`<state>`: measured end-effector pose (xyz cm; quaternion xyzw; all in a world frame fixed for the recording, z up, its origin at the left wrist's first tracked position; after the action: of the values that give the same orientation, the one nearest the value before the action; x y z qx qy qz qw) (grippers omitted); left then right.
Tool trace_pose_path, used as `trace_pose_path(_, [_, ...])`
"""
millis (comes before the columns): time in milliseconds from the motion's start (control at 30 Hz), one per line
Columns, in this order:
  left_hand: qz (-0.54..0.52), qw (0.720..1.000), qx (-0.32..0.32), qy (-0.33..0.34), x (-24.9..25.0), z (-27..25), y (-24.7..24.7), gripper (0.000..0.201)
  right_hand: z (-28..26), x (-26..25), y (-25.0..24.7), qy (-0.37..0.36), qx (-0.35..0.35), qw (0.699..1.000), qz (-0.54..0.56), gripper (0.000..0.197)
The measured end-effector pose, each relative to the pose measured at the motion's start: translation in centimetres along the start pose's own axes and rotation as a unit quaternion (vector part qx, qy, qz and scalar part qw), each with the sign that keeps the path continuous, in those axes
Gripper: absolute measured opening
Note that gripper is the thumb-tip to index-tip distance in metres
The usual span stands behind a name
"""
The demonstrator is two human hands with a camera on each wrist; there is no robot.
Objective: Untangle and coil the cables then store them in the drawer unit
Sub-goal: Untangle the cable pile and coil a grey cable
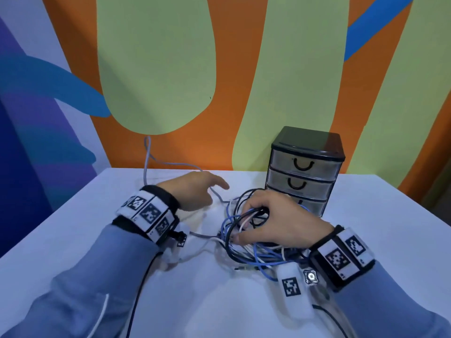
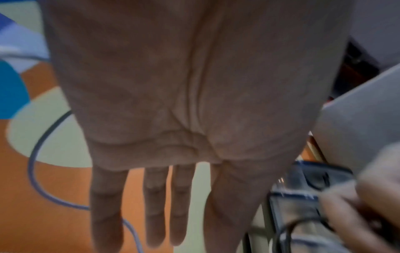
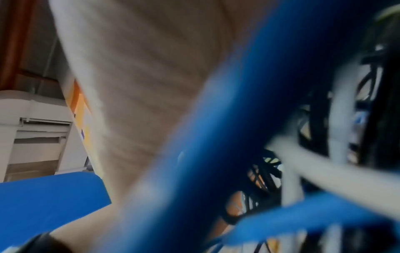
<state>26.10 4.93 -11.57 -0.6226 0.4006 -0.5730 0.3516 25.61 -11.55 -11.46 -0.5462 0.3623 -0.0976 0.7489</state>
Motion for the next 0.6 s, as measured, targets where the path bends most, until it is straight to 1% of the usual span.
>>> trace_pose_path(67, [0.043,0.997,-0.055,-0.036,-0.1,1.3,1.5,0.060,0.0,0.2,-0.2,0.000,0.013,0.999,0.031,0.040])
trace_pose_path(133, [0.077,0.994,-0.074,-0.039,-0.1,2.1,2.3,0.049,0.1,0.5,-0.5,0.004,0.029,0.999,0.036,0.038])
trace_pose_path(167, [0.084,0.994,-0.066,-0.031,0.0,2.5,2.3,0.040,0.1,0.7,-0.7,0.005,0.040,0.999,0.032,0.037])
trace_pose_path(233, [0.102,0.994,-0.024,-0.011,0.0,2.7,1.6,0.013,0.1,1.1,-1.1,0.012,0.055,0.998,0.029,0.036])
trace_pose_path(267, [0.112,0.994,-0.003,-0.008,-0.1,2.5,1.1,0.005,0.1,1.3,-1.2,0.017,0.057,0.998,0.027,0.037])
trace_pose_path(333, [0.105,0.994,0.031,-0.025,-1.0,2.1,0.1,0.014,0.1,1.6,-1.5,0.032,0.065,0.997,0.021,0.040])
trace_pose_path(400, [0.073,0.994,0.061,-0.054,-2.0,1.3,-0.8,0.023,0.0,1.8,-1.8,0.049,0.076,0.996,0.014,0.038])
trace_pose_path(500, [0.049,0.989,0.105,-0.092,-2.7,0.2,-2.1,0.025,-0.3,1.5,-2.1,0.062,0.079,0.995,0.012,0.029])
trace_pose_path(533, [0.044,0.985,0.132,-0.099,-2.7,-0.2,-2.5,0.025,-0.3,1.4,-2.1,0.063,0.080,0.995,0.013,0.029])
trace_pose_path(567, [0.026,0.981,0.165,-0.095,-2.4,-0.6,-3.1,0.024,-0.4,1.5,-2.2,0.065,0.083,0.994,0.011,0.029])
trace_pose_path(600, [-0.010,0.978,0.194,-0.077,-2.0,-0.8,-3.5,0.025,-0.4,1.6,-2.3,0.069,0.086,0.994,0.006,0.029])
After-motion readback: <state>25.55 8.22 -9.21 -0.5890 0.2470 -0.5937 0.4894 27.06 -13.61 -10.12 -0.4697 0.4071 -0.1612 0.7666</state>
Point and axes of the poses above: each hand's wrist, its own z-axis towards the middle knuckle, its own y-axis out of the palm, x = y × z, the point moved 9 cm from there along z, towards the middle knuckle, and after that the axes turned 9 degrees about -z, right-handed, at the moved point
